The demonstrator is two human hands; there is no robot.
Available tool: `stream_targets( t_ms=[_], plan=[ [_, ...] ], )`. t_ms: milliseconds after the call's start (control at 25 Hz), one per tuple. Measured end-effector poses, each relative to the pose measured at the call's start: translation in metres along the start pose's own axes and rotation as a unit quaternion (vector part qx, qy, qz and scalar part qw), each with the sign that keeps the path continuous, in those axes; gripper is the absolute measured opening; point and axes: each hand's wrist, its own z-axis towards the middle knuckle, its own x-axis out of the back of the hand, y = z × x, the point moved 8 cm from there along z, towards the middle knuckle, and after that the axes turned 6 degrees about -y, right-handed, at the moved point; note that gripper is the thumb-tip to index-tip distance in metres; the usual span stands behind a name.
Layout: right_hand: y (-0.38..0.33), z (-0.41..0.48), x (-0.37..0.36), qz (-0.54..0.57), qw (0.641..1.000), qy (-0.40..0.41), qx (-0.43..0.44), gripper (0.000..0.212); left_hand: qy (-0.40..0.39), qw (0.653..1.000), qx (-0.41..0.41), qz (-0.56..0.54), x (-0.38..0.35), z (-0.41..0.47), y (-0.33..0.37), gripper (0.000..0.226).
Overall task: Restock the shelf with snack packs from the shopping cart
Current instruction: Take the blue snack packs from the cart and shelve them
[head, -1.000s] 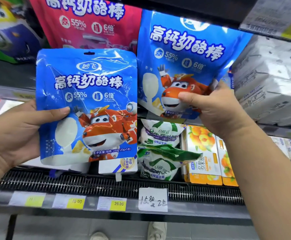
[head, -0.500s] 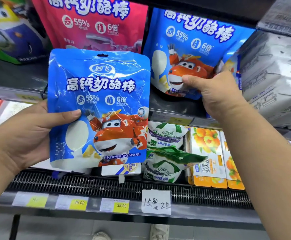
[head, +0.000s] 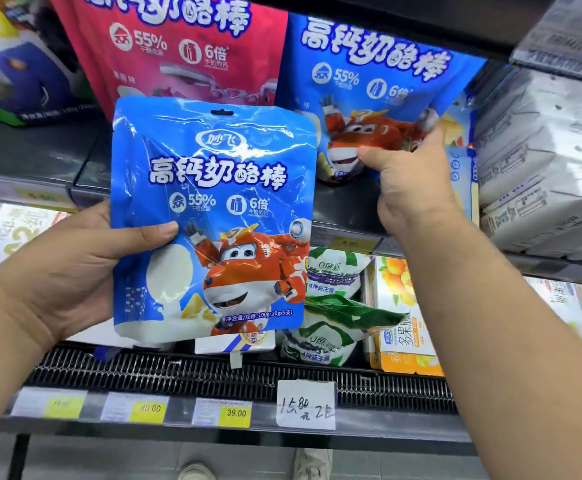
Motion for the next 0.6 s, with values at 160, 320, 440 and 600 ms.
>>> stream_targets(
  t_ms=[160,320,440,600],
  plan=[
    [0.003,-0.008,0.003,0.015,0.998,0.060,0.005,0.057,-0.011,1.000,0.003,-0.011,-0.016,-0.001,0.002,0.033],
    [-0.002,0.000,-0.001,-0.052,0.998,0.030,0.019,0.043,-0.029,1.000,0.010,-0.006,-0.027,0.000,0.003,0.044],
    [-0.004,0.015,-0.002,-0.060,0.998,0.027,0.016,0.042,-0.034,0.999,0.012,-0.006,-0.030,0.002,0.002,0.043],
    [-0.004,0.025,-0.008,-0.063,0.997,0.032,0.027,0.040,-0.030,0.999,0.015,-0.004,-0.025,0.002,0.001,0.033]
  ],
)
